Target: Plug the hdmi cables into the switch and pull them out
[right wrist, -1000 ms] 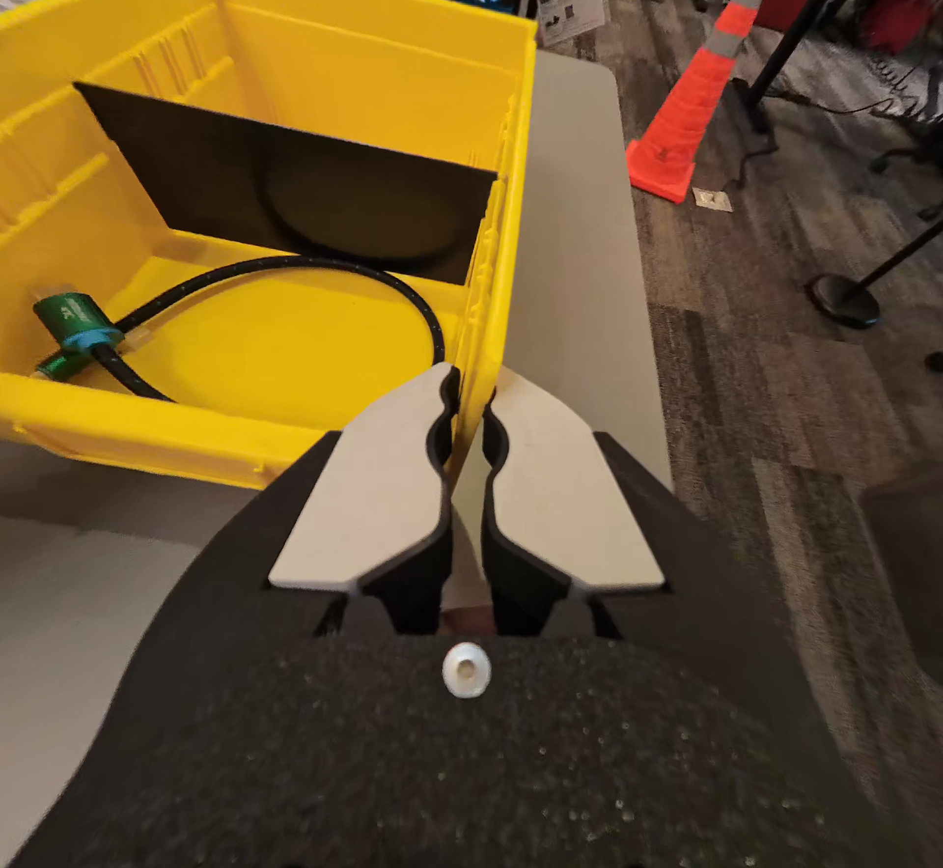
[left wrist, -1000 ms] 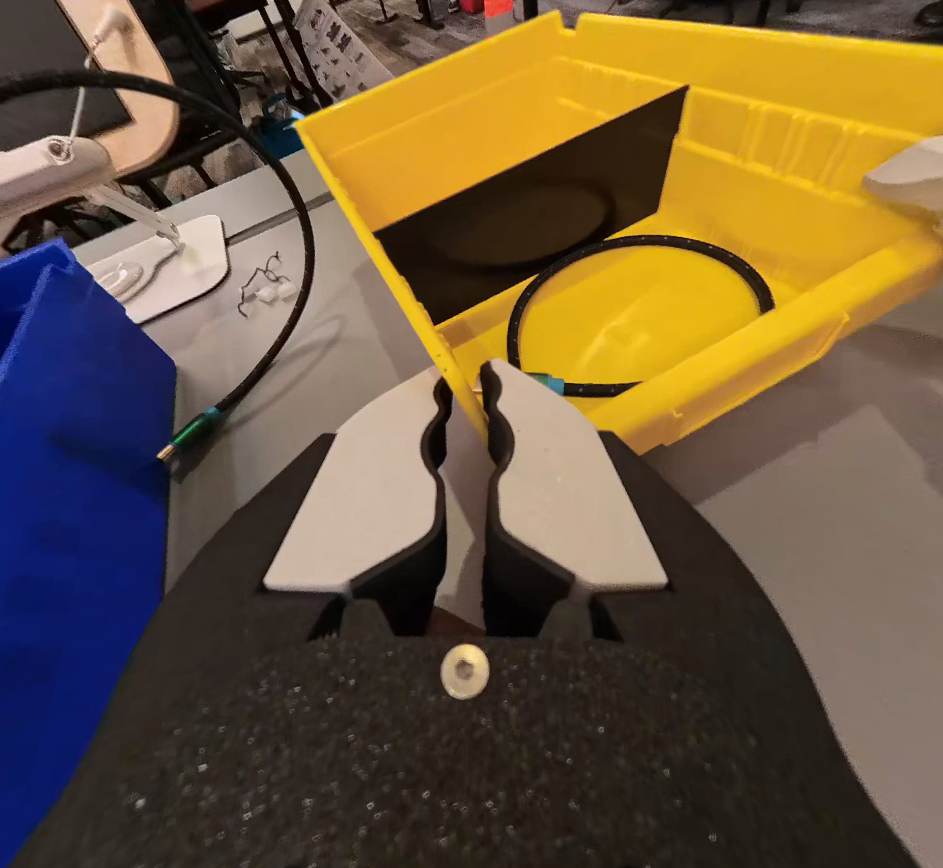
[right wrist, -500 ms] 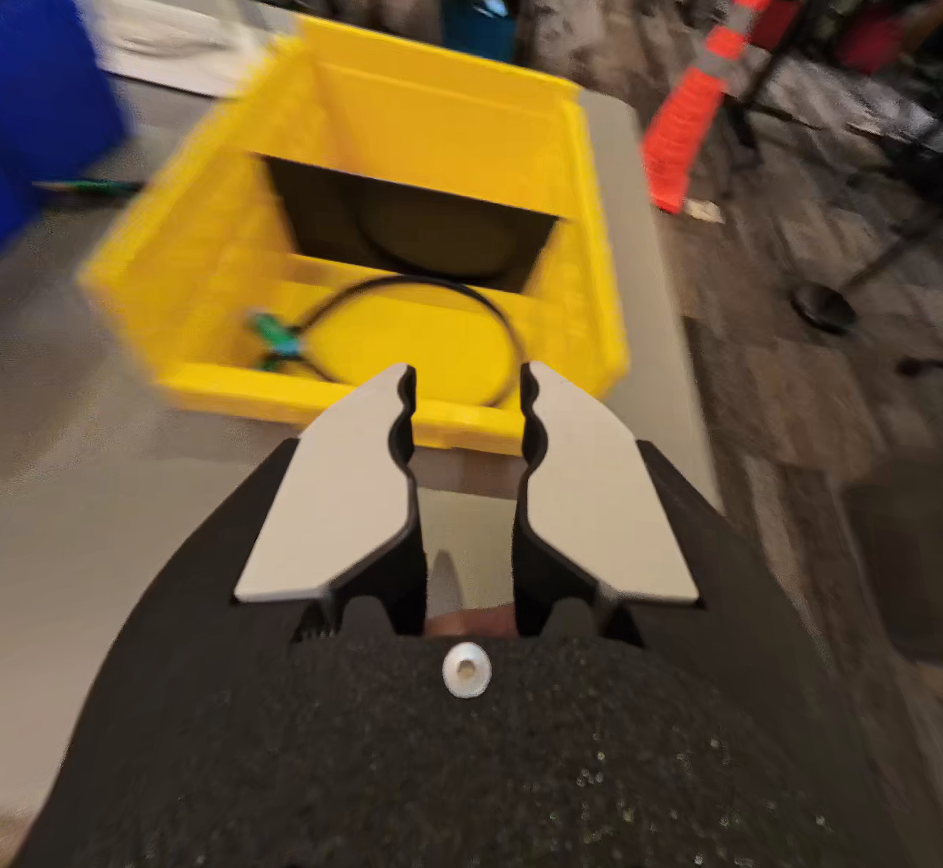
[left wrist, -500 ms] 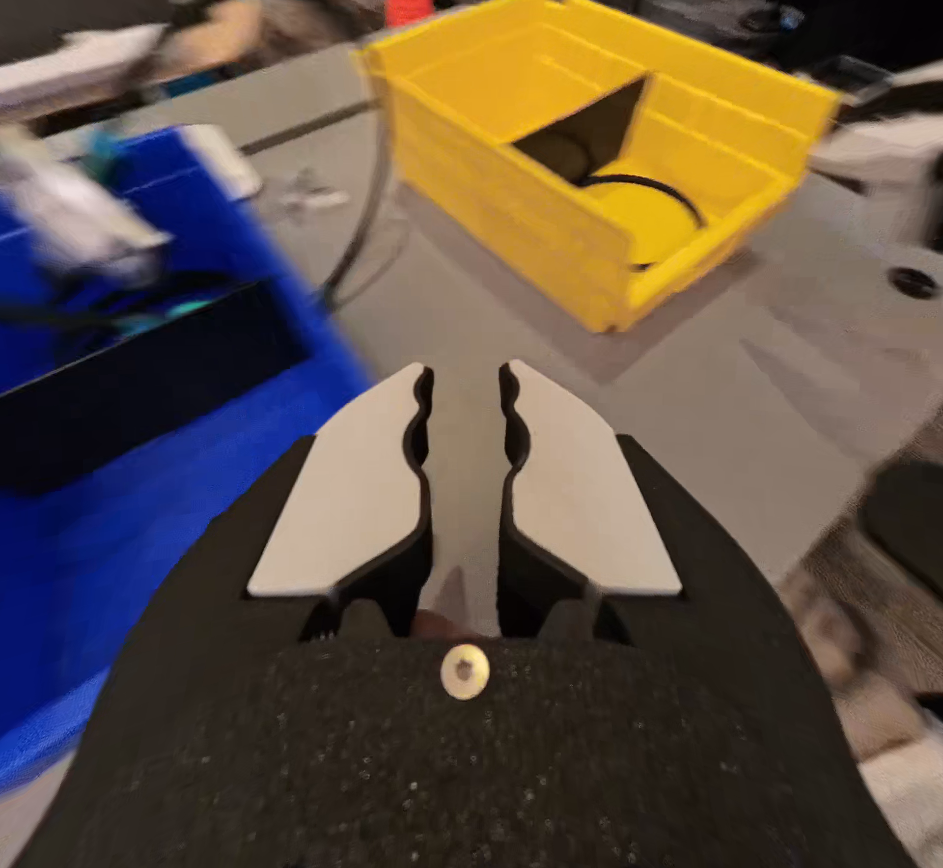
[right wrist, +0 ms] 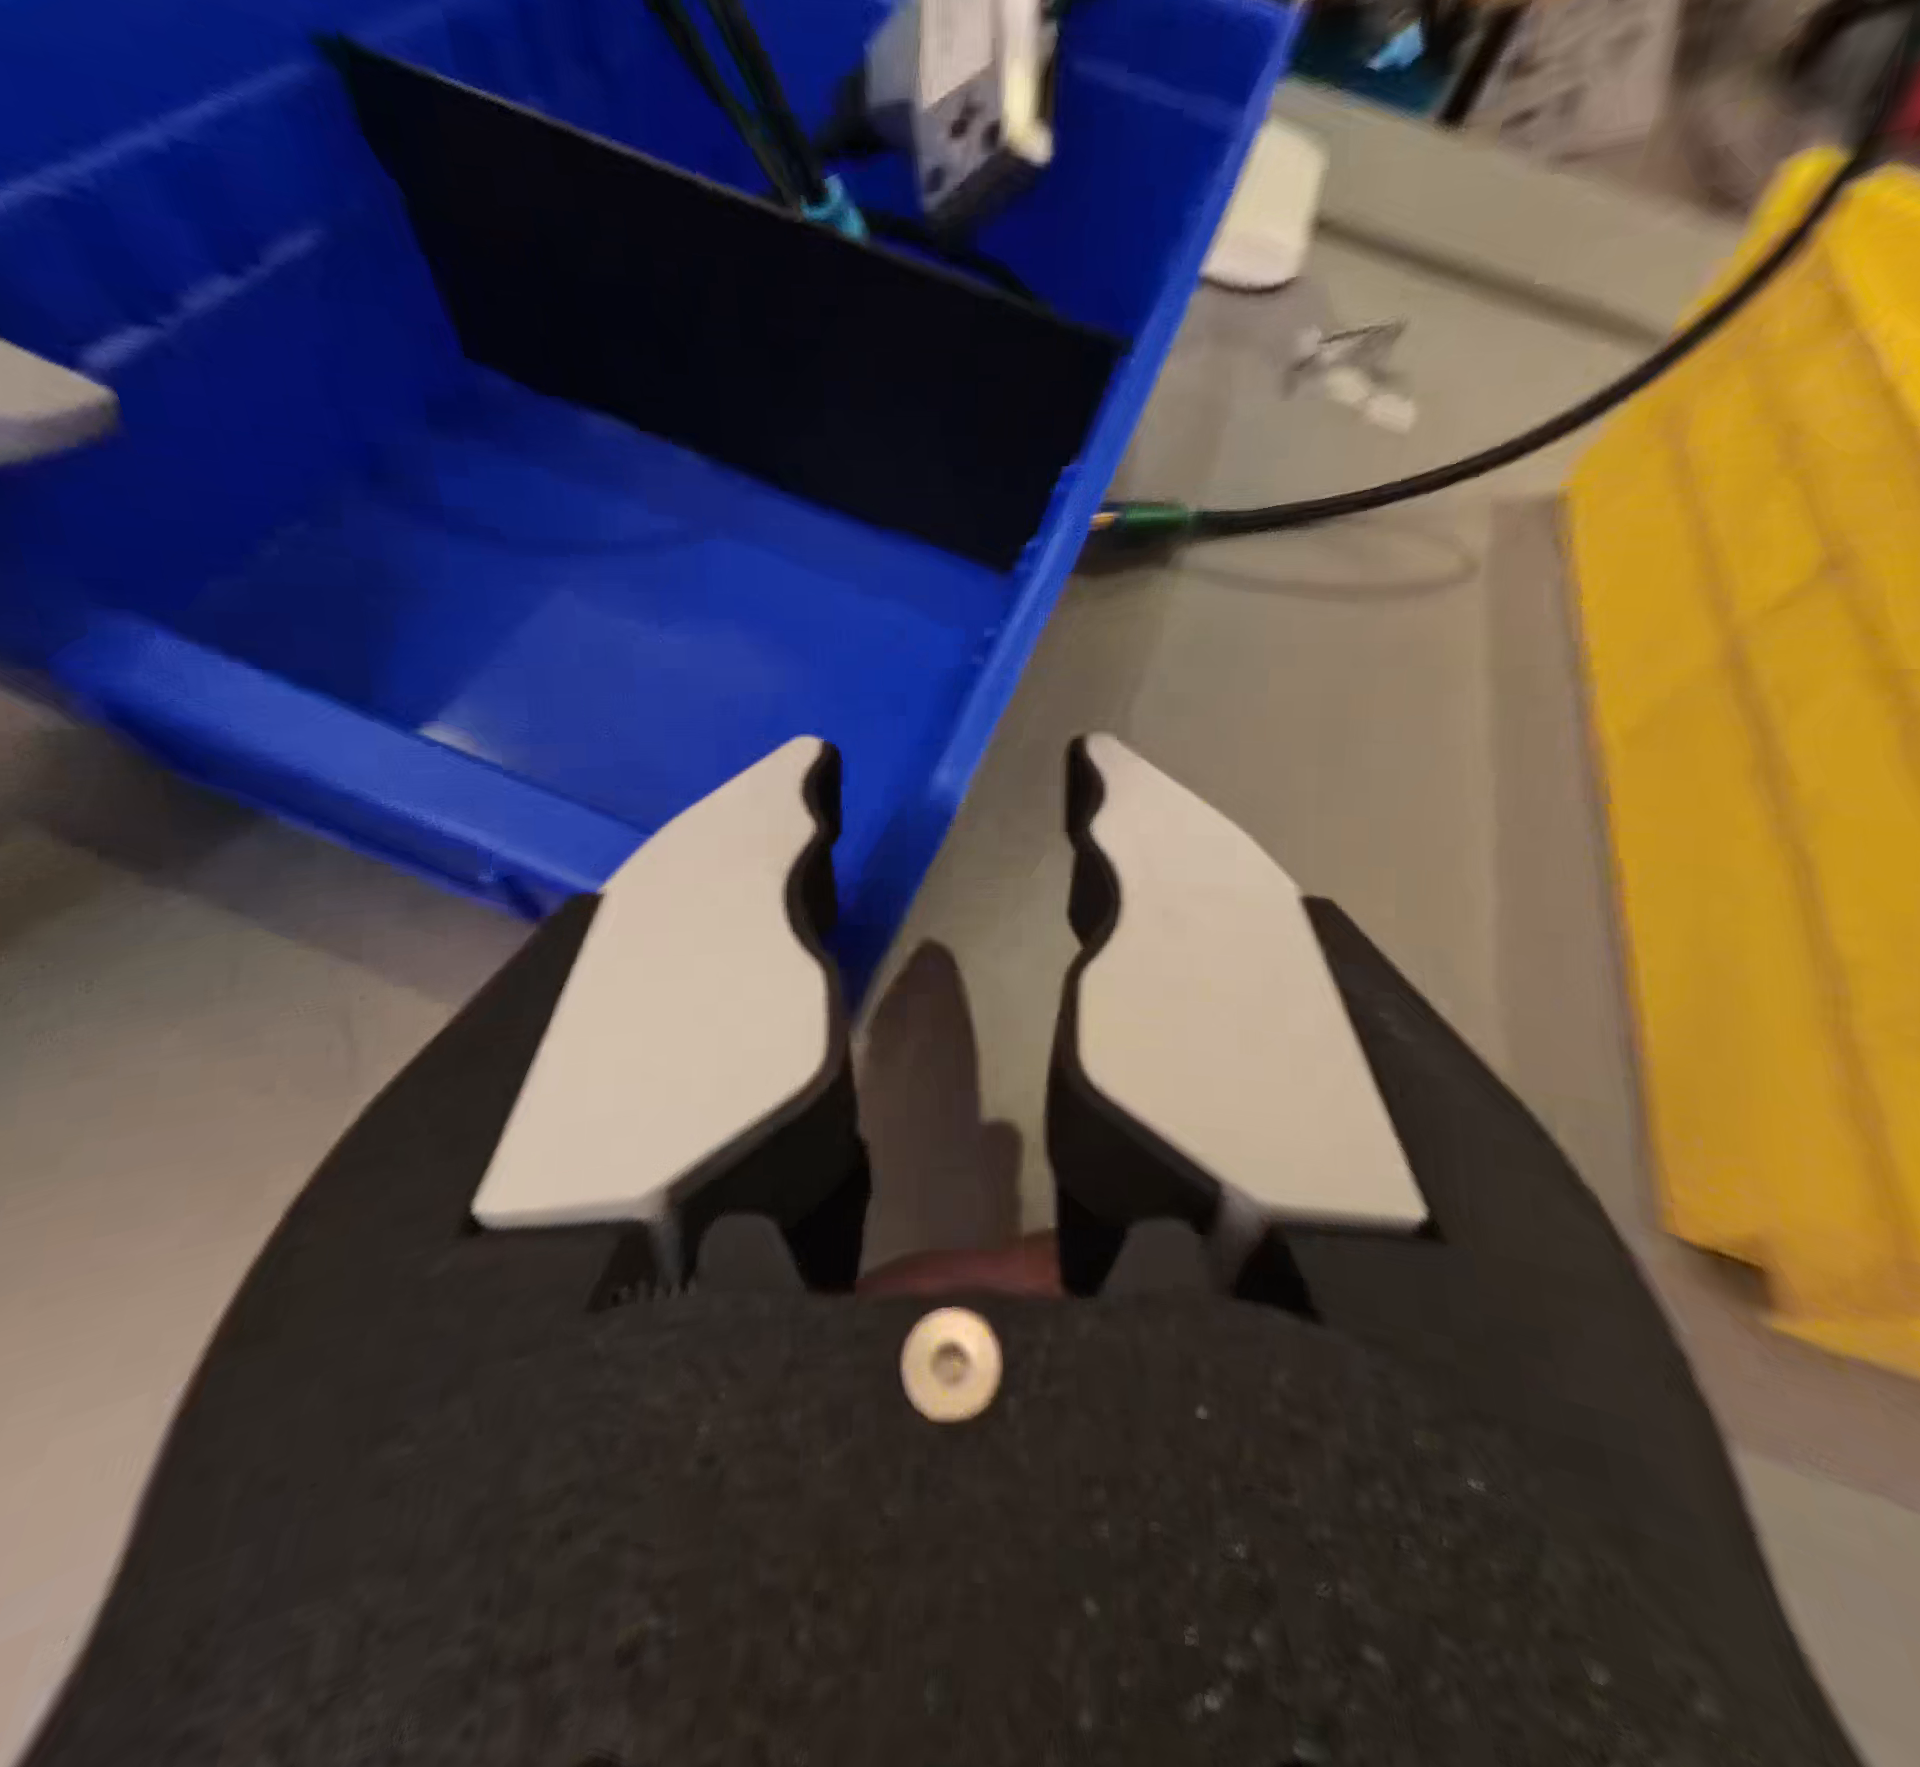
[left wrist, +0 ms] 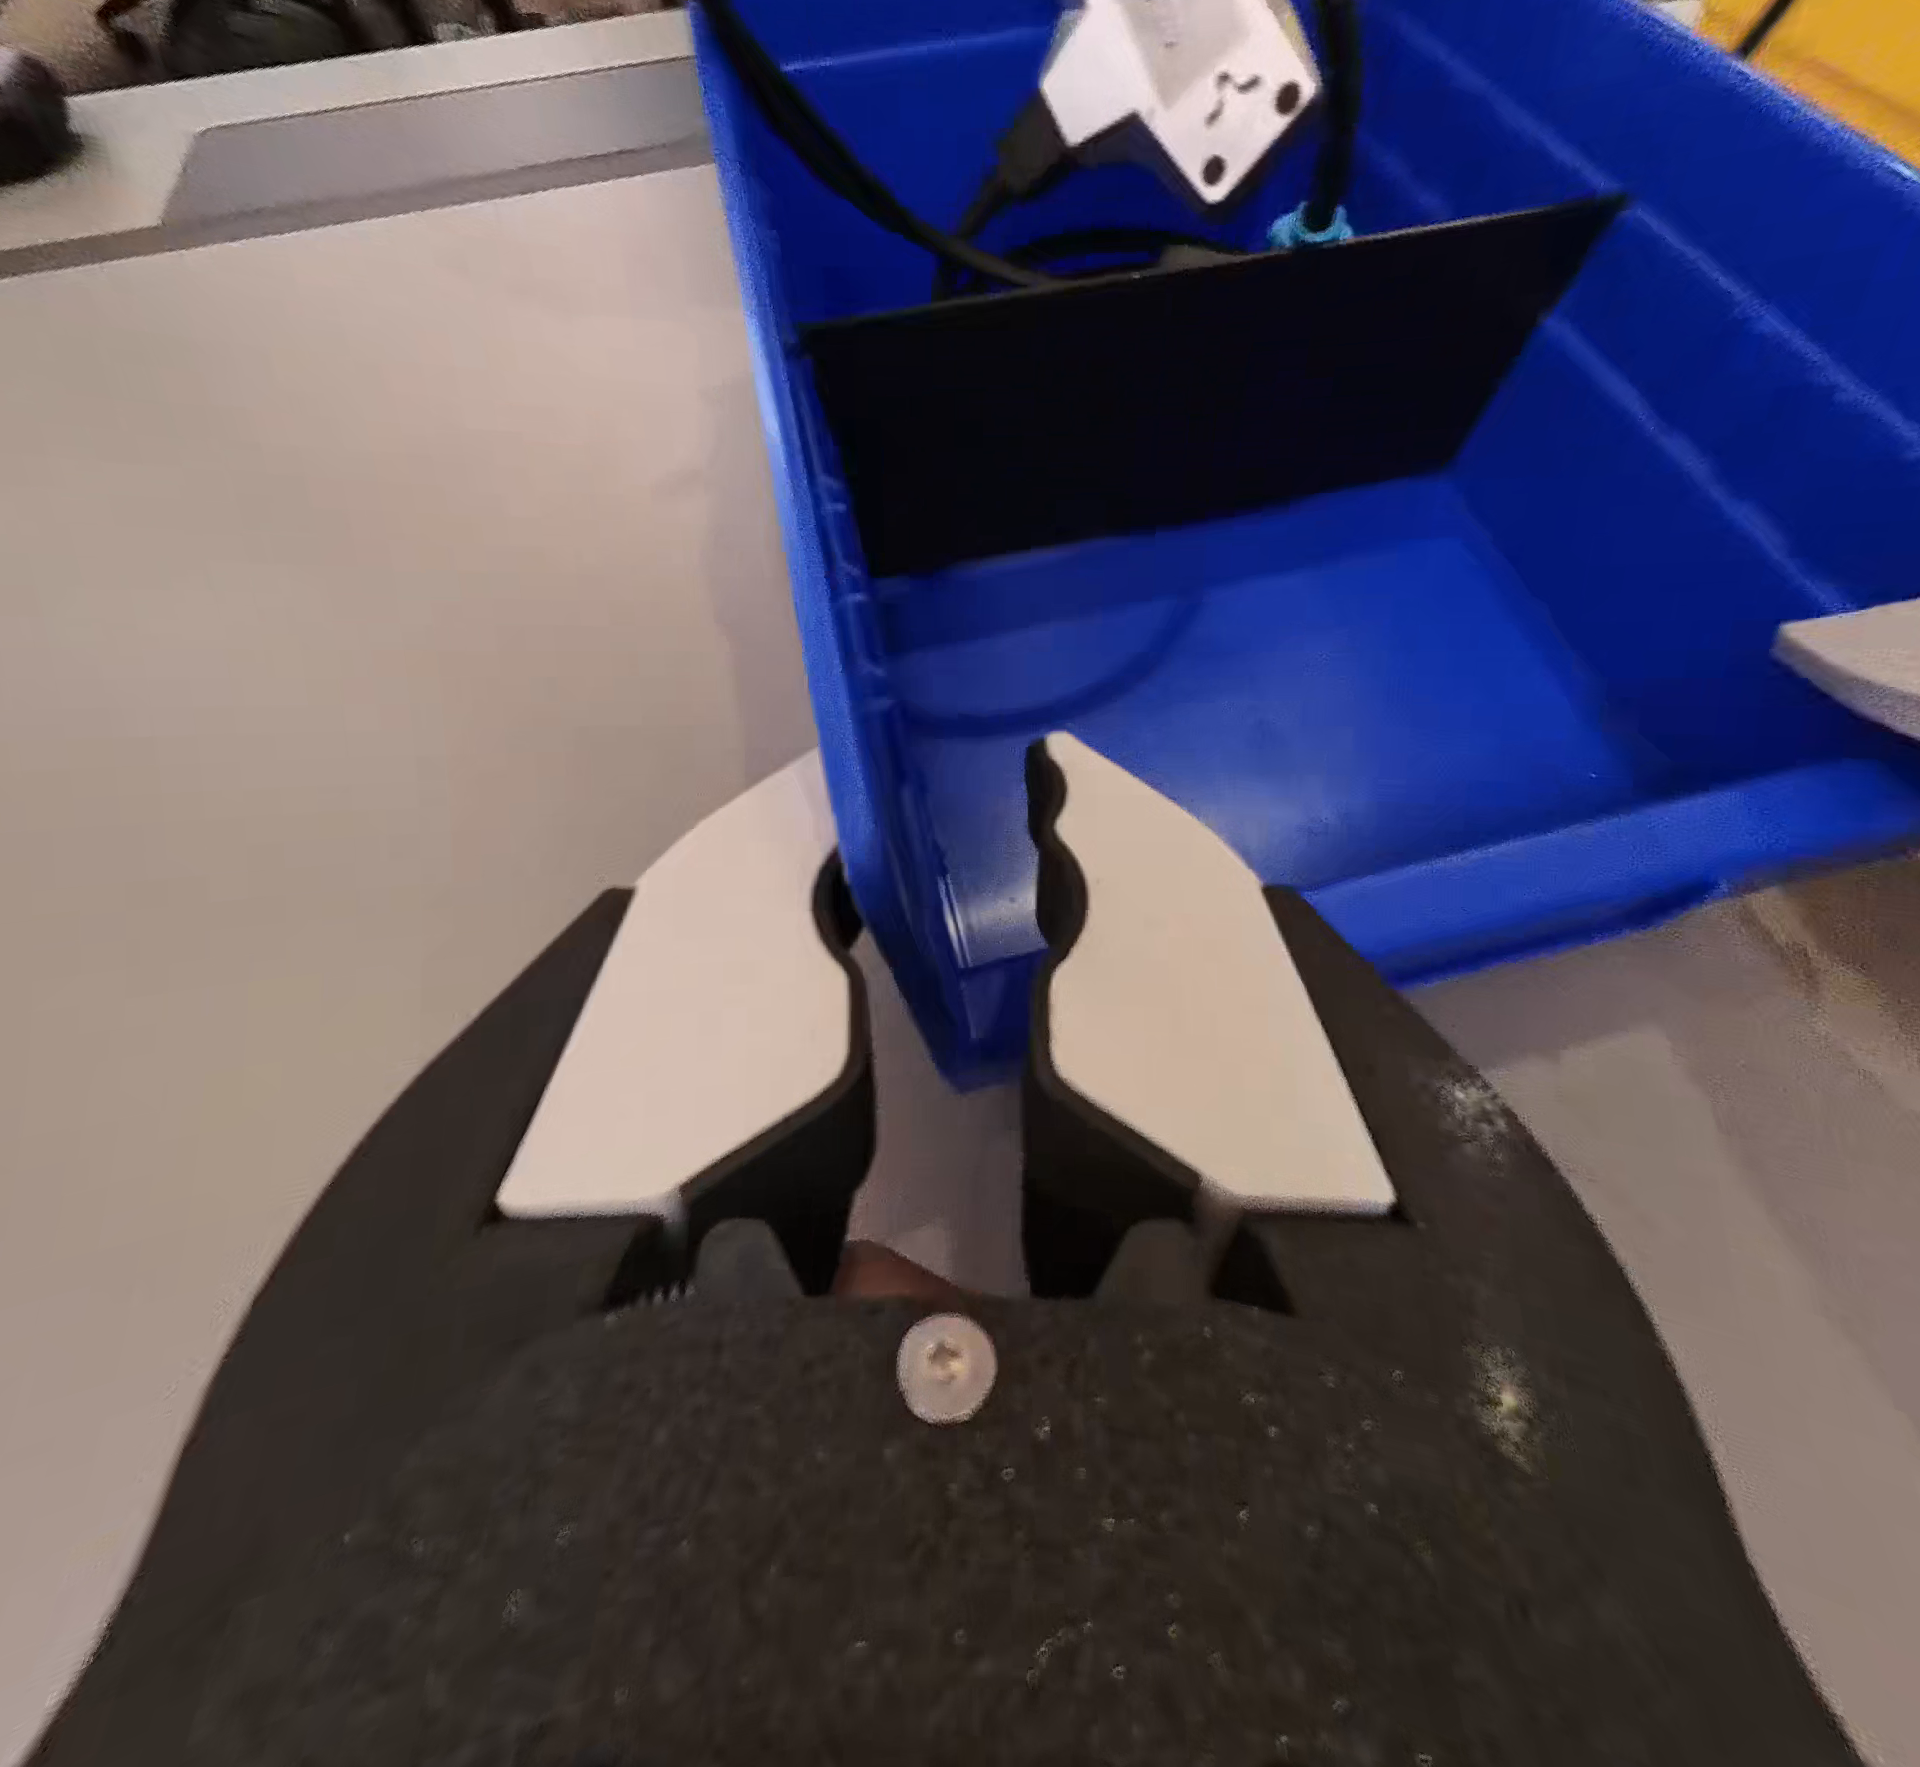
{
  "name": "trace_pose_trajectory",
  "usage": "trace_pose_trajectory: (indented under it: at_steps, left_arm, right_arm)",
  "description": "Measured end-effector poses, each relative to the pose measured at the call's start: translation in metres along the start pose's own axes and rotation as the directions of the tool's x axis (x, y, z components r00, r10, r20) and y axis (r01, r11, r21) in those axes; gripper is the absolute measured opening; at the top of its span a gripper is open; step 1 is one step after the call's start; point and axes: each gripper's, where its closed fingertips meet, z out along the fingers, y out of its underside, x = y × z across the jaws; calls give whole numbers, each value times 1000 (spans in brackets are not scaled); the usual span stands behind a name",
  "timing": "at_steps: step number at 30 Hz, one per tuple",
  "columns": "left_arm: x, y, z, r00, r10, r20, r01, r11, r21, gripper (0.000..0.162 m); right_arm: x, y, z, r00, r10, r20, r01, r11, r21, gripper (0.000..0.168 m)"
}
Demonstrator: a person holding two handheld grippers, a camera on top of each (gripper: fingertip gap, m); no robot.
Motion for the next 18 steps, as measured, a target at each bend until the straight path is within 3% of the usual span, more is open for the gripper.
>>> trace_pose_trajectory:
  at_steps: [1,2,3,9,13,18]
  left_arm:
    - [-3,-1,2,1000,-6,17,6,1000,-3,24]
    - [-11,-2,3,998,-31,46,32,999,-18,5]
    - [-16,-2,5,998,-48,39,49,999,-22,4]
    - [-64,-10,-19,994,-2,110,-1,999,32,3]
    - [-133,-15,-43,980,45,193,-59,996,72,4]
    - [-207,4,-61,976,19,215,-27,999,33,3]
  right_arm:
    - [-7,-3,3,997,56,48,-56,998,6,20]
    - [-4,-5,7,995,99,21,-99,995,-1,16]
    - [-2,-7,9,994,113,-1,-113,994,-7,13]
    - [-42,-29,8,987,141,-83,-139,990,25,7]
    - [-101,-63,18,989,121,-82,-112,988,111,6]
    - [-177,-83,44,994,107,-15,-106,991,85,7]
